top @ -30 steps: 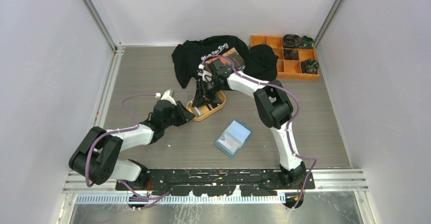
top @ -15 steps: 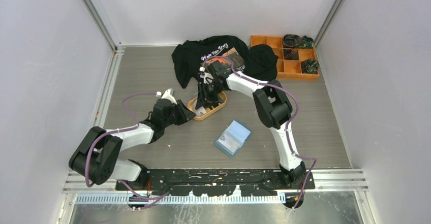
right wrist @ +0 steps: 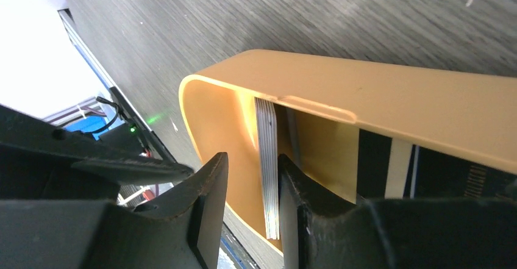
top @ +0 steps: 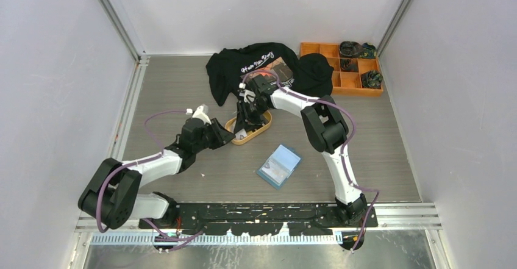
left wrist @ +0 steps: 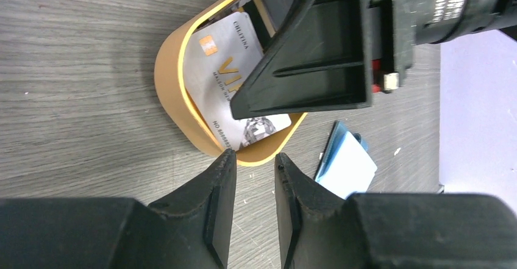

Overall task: Put the credit cards into the card holder
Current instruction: Pick up the credit card from the storage box.

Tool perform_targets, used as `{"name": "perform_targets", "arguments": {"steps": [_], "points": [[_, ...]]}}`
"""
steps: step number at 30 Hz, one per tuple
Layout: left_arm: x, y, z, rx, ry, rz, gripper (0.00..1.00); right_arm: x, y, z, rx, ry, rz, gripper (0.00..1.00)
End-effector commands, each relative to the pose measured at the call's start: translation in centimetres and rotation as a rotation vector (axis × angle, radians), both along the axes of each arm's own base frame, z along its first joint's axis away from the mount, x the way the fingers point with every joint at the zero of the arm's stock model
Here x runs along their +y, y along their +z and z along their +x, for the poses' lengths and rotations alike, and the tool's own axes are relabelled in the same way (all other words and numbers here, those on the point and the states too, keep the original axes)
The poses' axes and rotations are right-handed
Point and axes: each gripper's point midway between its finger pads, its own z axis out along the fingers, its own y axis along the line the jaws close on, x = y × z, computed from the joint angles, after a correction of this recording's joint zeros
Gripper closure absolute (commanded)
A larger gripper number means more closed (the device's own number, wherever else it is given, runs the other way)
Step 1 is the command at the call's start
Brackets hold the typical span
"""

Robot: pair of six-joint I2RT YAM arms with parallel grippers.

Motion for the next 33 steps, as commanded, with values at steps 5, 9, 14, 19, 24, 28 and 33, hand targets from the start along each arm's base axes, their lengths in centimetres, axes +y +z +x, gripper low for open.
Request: {"name": "perform_targets", "arguments": {"steps": [5,9,14,19,24,28,33], "points": [[-0.1,3.5,-0.2,-0.095,-0.018,-0.03,0.68,0.1,0.5,0.6,-0.046,0.028,-0.017,0.6],[0.4,3.6,-1.1,-0.096,-0.019,-0.033,0.64,0.2,0.8,0.3,-0.037,0.047,0.0,0.6],[0.9,3.3,-2.6,-0.092,-0.02,-0.049,0.61,0.1,2.0,0.4,-0.028,0.059,0.045,0.6],[1.6,3.1,-3.7,-0.086,-0.014,-0.046,0.6,-0.6,3.0,1.1,-0.02,0.041,0.079,0.61],[2.1,2.8,-4.4,-0.084,-0.007,-0.043,0.6,-1.3,3.8,1.7,-0.015,0.023,0.105,0.61],[2.3,2.7,-4.6,-0.081,-0.004,-0.041,0.6,-1.7,3.8,1.9,0.001,0.01,0.115,0.63],[2.4,2.9,-4.8,-0.085,-0.003,-0.04,0.6,-2.2,3.8,2.4,0.004,-0.005,0.115,0.64]]}}
